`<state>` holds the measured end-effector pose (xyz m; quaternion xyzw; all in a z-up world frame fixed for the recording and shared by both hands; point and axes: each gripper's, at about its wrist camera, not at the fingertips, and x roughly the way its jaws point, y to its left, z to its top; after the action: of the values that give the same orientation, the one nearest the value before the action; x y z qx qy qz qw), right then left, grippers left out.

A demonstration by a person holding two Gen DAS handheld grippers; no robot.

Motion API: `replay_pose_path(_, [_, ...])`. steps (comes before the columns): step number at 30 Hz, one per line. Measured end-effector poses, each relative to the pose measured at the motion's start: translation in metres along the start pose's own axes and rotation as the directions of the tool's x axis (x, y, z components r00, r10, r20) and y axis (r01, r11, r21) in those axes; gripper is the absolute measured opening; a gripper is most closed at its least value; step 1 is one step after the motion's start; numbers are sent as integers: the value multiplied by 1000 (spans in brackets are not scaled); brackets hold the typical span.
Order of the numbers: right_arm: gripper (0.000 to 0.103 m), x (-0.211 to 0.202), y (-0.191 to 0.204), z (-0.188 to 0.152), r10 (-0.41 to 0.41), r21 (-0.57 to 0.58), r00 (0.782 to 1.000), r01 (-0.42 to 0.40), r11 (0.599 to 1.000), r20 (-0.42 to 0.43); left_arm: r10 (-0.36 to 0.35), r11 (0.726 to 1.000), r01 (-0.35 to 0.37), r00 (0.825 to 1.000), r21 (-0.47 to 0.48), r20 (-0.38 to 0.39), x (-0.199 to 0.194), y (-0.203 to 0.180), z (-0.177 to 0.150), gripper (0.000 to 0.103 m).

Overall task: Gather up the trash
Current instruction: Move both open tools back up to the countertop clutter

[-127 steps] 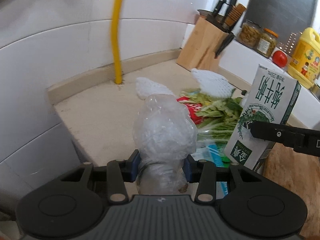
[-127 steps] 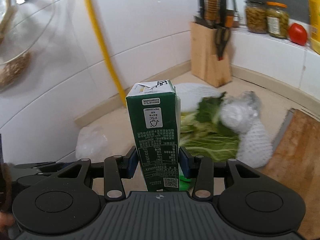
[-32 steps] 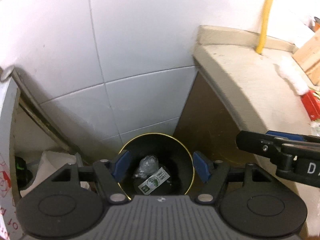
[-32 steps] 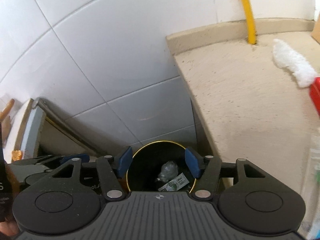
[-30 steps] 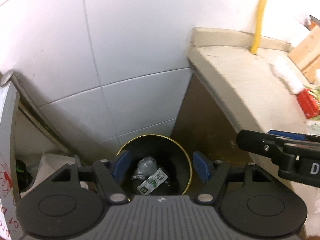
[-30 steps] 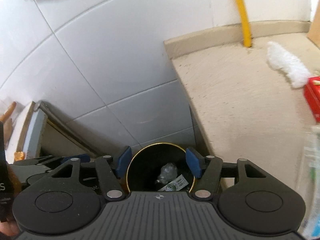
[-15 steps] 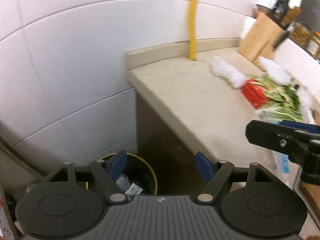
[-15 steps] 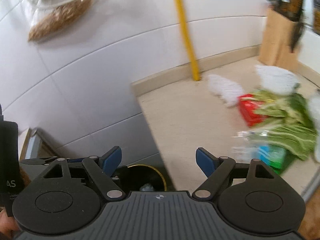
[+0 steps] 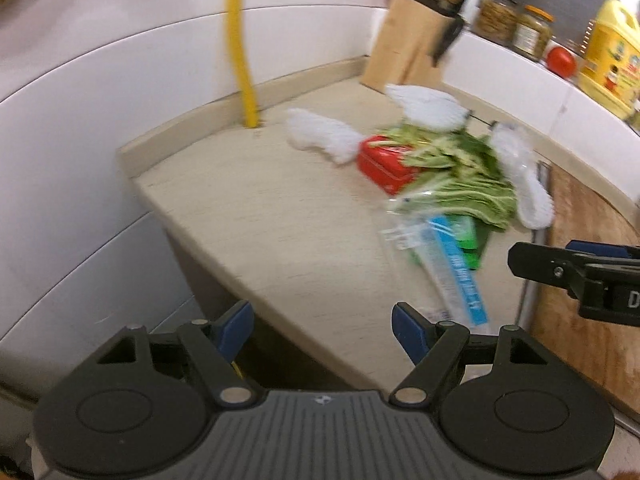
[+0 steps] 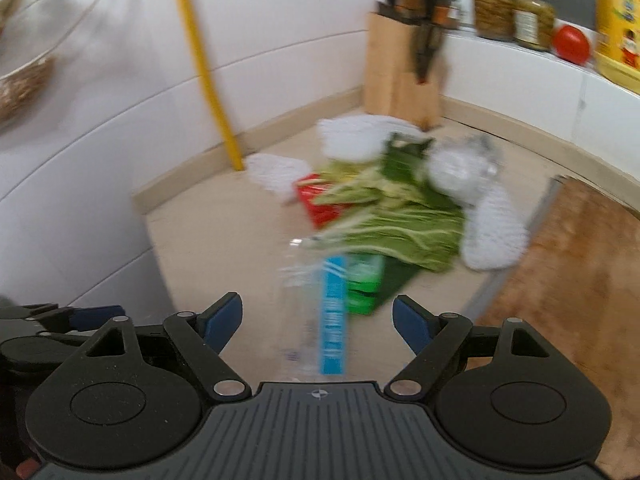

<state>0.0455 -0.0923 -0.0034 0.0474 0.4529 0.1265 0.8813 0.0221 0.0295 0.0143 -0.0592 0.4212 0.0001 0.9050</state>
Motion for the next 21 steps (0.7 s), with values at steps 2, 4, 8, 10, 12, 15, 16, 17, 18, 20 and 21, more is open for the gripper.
replay_pose_path(2, [87,0,-7,-2,-7,10,1000,7,1000,-11,-14,1000,15,1000,15,-5,2,-7,1,72])
replay_pose_path(4, [87,4,-11,-3,-7,8,1000,7,1000,-25,-16,1000,17,1000,23,-11,5,-9,2,72])
replay_pose_path(8, [87,12,-14,-5,46,6,998,-46,999,-45,-17,1000,18,1000,22,-22,8,-11,0,72])
replay_pose_path(10, [87,18,-17,-4,76,9,995,-76,997,-65,-23,1000,23,999,21,-23,9,-11,-1,72])
replay_pose_path(12, [87,26,-22,-2,111,27,990,-109,994,-86,-36,999,36,999,23,-23,10,-11,-3,72])
replay_pose_path(15, [86,39,-28,-1,175,64,977,-168,984,-119,-39,999,39,999,7,-26,12,-11,-3,72])
replay_pose_path(16, [86,42,-30,-1,186,72,974,-178,981,-129,-38,999,38,999,-1,-29,13,-10,-3,72])
replay_pose_path(17, [86,45,-31,-1,196,78,971,-186,979,-137,-36,999,35,999,-10,-31,14,-9,-3,72])
replay_pose_path(18, [86,48,-32,-1,205,78,968,-196,977,-142,-34,999,34,999,-17,-30,14,-8,-2,72])
replay_pose_path(20, [86,52,-33,-2,215,74,965,-206,976,-151,-33,999,32,999,-24,-31,17,-8,-1,72])
replay_pose_path(21, [86,54,-34,-1,220,79,963,-210,974,-154,-35,999,34,999,-26,-32,18,-8,-1,72])
